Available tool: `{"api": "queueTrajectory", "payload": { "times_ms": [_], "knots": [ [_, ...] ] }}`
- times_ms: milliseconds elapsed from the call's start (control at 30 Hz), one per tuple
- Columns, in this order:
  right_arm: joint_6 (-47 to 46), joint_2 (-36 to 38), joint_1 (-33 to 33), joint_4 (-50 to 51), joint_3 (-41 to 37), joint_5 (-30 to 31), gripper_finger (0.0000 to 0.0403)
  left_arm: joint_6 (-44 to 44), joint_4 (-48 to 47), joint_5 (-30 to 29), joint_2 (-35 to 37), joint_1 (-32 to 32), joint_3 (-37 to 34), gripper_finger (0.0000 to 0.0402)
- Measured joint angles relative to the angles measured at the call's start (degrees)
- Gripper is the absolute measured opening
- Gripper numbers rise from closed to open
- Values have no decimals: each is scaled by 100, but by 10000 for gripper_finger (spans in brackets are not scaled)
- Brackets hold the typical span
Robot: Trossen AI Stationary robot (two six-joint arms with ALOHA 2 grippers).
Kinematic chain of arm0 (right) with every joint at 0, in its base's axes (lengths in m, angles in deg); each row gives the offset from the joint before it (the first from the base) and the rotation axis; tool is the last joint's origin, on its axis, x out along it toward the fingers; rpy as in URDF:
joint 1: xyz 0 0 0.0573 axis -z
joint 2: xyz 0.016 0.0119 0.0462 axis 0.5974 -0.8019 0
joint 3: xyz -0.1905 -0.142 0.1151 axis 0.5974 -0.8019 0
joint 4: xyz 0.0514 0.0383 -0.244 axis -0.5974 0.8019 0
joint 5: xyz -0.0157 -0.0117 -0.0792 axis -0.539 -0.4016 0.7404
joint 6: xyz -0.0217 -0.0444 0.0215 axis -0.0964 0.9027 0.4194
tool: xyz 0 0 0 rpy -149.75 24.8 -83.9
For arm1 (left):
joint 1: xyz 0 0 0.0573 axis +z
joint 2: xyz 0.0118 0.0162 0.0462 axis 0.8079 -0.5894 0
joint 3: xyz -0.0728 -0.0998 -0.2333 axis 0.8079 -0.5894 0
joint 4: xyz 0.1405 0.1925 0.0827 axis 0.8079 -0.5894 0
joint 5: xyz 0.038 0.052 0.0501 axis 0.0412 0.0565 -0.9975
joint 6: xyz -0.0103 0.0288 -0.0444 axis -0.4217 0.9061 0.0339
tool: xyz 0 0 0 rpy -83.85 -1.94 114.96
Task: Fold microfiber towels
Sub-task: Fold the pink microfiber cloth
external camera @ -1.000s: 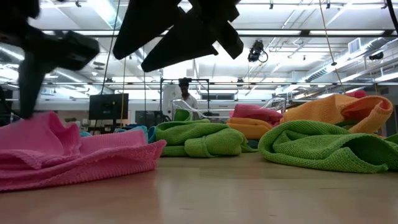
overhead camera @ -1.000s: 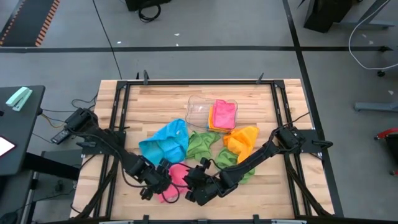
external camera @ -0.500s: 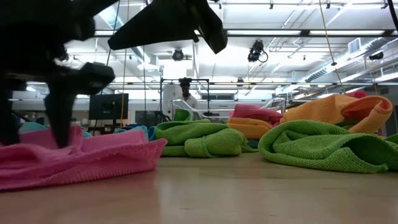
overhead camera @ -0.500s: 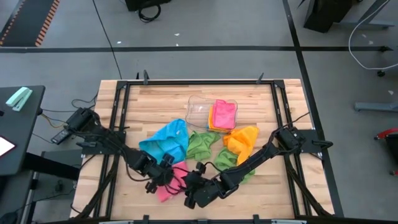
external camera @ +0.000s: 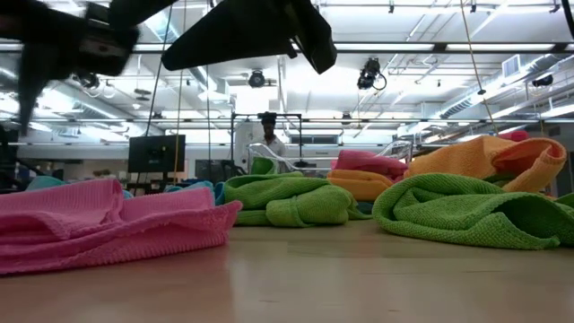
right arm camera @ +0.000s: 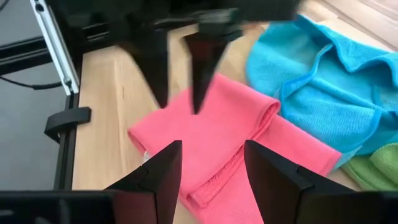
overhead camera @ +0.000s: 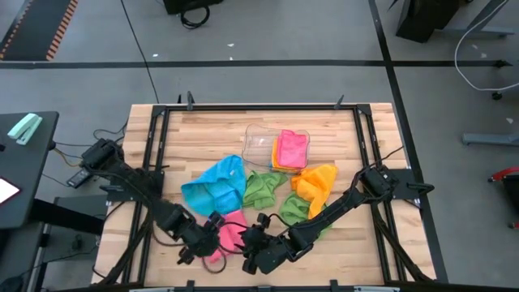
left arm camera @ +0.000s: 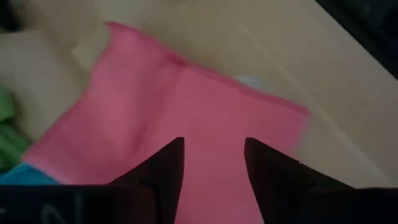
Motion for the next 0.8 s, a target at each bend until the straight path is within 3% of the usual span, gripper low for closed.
{"api": "queueTrajectory", "payload": {
  "times_ms": [133,200,367,567,800],
  "knots": [
    [28,0,57,-24,0,2,182,-108,56,-716,-50,-19,-44,205],
    [28,0,65,-4,0,2,182,-50,209,-729,-50,151,-44,217],
    [-140,247,-13,1045,33,-116,182,105,431,31,-232,710,-44,224],
    [-460,730,-425,2151,66,529,182,720,486,229,-531,1038,-42,206],
    [-314,864,-509,2489,60,805,175,920,431,922,-894,1461,227,190]
  ]
}}
